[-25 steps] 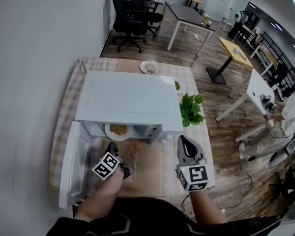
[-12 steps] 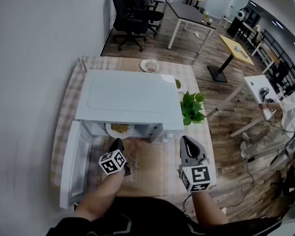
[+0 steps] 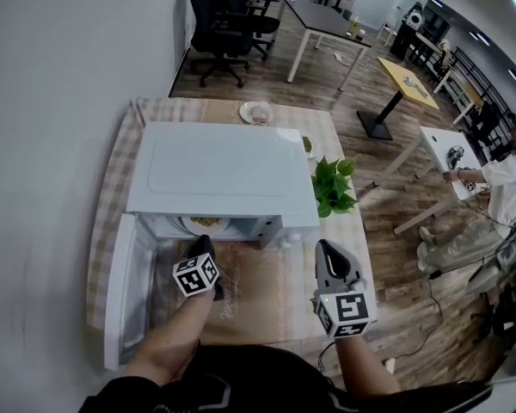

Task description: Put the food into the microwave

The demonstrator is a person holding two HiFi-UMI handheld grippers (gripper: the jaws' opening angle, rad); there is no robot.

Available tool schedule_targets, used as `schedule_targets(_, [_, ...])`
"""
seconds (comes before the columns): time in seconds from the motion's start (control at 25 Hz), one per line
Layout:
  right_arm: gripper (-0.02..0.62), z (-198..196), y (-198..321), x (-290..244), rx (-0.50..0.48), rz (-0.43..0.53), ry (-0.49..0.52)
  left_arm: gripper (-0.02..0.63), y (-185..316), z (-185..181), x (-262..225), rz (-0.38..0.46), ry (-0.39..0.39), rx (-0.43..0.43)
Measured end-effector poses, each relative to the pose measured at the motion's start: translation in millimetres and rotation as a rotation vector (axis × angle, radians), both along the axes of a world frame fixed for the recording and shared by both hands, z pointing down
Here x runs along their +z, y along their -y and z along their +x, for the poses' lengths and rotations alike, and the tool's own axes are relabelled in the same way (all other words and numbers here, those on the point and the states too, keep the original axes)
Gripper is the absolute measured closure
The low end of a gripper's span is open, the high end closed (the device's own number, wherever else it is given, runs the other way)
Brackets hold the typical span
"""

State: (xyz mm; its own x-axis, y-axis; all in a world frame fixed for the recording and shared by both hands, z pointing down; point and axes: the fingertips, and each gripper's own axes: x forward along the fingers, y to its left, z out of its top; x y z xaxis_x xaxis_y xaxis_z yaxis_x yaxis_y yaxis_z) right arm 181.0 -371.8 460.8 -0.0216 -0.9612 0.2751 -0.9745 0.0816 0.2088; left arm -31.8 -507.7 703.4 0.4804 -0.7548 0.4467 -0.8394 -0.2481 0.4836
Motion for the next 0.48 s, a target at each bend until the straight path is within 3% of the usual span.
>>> schedule_targets(0.48, [0.586, 3.5, -2.6, 6.8, 0.021, -0.021, 0.015, 0.597, 23.5, 8.4, -0.5, -0.001, 0.056, 0.067])
